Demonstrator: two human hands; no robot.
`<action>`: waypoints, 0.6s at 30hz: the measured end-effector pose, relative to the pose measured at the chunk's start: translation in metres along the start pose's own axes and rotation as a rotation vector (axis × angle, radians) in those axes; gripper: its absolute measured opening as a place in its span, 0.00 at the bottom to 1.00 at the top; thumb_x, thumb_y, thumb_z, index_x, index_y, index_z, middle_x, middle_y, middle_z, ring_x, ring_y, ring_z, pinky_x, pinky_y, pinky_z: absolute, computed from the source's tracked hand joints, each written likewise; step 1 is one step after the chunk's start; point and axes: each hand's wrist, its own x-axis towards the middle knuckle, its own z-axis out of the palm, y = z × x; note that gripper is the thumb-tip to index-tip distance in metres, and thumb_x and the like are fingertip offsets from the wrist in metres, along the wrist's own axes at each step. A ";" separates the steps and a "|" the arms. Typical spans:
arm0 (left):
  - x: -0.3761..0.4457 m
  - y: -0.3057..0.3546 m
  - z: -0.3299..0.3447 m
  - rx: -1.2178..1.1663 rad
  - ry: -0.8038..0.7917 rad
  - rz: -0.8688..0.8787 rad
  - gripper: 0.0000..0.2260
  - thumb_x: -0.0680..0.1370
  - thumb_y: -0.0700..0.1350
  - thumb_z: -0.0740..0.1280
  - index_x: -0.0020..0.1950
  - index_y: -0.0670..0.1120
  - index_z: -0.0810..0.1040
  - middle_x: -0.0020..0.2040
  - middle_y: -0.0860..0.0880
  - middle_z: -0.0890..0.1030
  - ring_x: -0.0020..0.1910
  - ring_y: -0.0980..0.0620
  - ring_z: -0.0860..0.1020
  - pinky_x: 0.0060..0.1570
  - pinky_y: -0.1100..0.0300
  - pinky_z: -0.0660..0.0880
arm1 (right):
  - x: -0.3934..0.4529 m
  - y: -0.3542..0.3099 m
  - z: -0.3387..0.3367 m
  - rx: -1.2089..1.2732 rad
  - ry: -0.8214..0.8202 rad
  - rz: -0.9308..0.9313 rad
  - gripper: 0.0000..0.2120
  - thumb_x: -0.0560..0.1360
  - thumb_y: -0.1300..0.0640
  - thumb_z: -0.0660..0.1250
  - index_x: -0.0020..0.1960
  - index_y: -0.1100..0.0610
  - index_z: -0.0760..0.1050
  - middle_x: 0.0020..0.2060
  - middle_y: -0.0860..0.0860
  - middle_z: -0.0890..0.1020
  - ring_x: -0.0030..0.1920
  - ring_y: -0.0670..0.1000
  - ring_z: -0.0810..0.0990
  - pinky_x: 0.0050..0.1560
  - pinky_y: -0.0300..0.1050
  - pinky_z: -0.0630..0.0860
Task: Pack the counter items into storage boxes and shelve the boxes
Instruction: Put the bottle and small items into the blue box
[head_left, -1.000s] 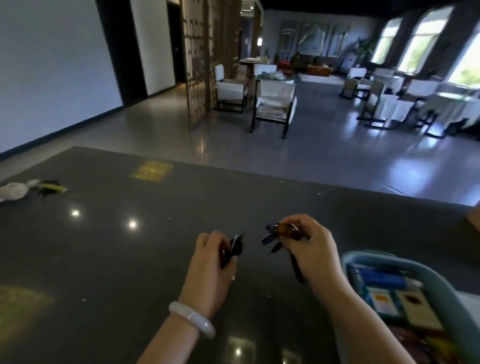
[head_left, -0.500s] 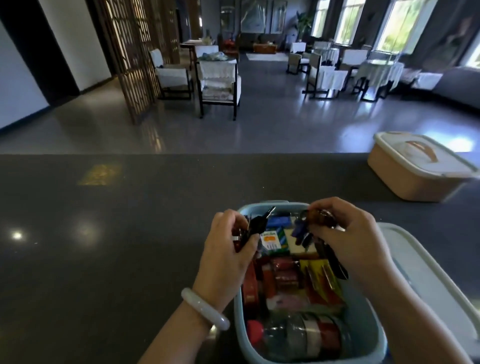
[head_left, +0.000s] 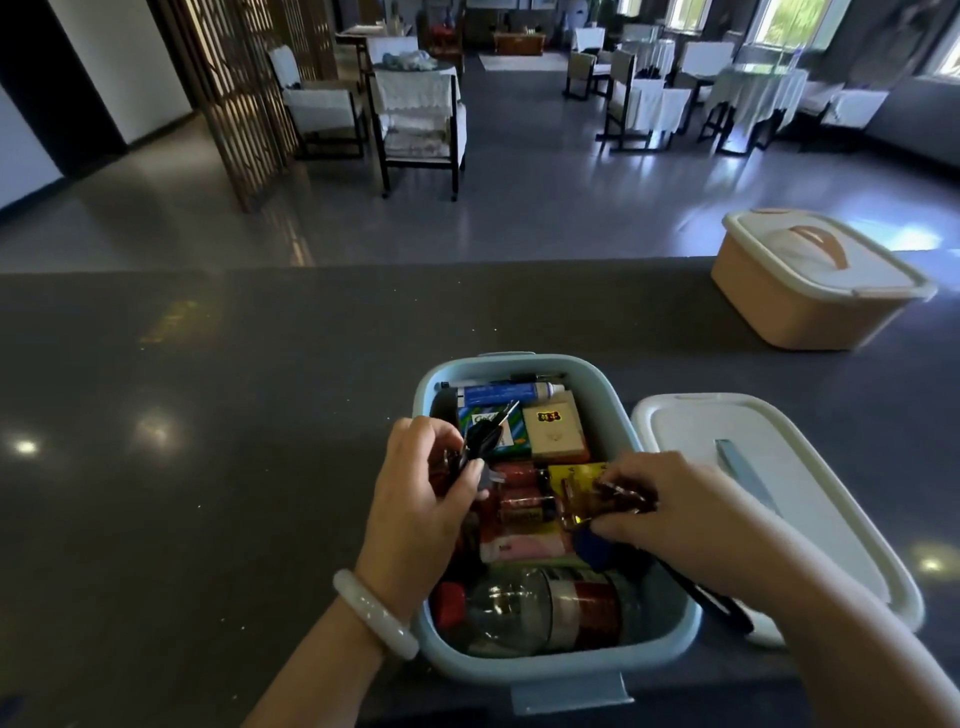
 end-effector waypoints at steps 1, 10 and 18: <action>0.000 -0.001 0.000 0.008 -0.002 0.021 0.09 0.76 0.45 0.68 0.48 0.56 0.70 0.51 0.51 0.73 0.47 0.49 0.79 0.46 0.50 0.80 | 0.001 -0.001 0.003 -0.007 -0.023 0.020 0.06 0.70 0.47 0.73 0.41 0.44 0.77 0.35 0.41 0.80 0.34 0.36 0.78 0.28 0.30 0.71; -0.001 -0.005 0.001 0.012 -0.010 0.092 0.08 0.75 0.50 0.68 0.49 0.58 0.70 0.51 0.54 0.72 0.49 0.54 0.78 0.45 0.54 0.80 | 0.006 0.015 0.008 -0.031 -0.072 0.064 0.10 0.71 0.54 0.74 0.45 0.40 0.76 0.37 0.40 0.79 0.34 0.35 0.78 0.29 0.27 0.71; -0.002 -0.004 0.002 -0.001 0.012 0.181 0.09 0.76 0.42 0.69 0.52 0.49 0.71 0.51 0.52 0.72 0.47 0.57 0.80 0.41 0.62 0.80 | 0.012 0.036 0.041 -0.321 -0.172 -0.351 0.29 0.69 0.60 0.71 0.64 0.38 0.68 0.55 0.36 0.67 0.59 0.41 0.65 0.61 0.38 0.68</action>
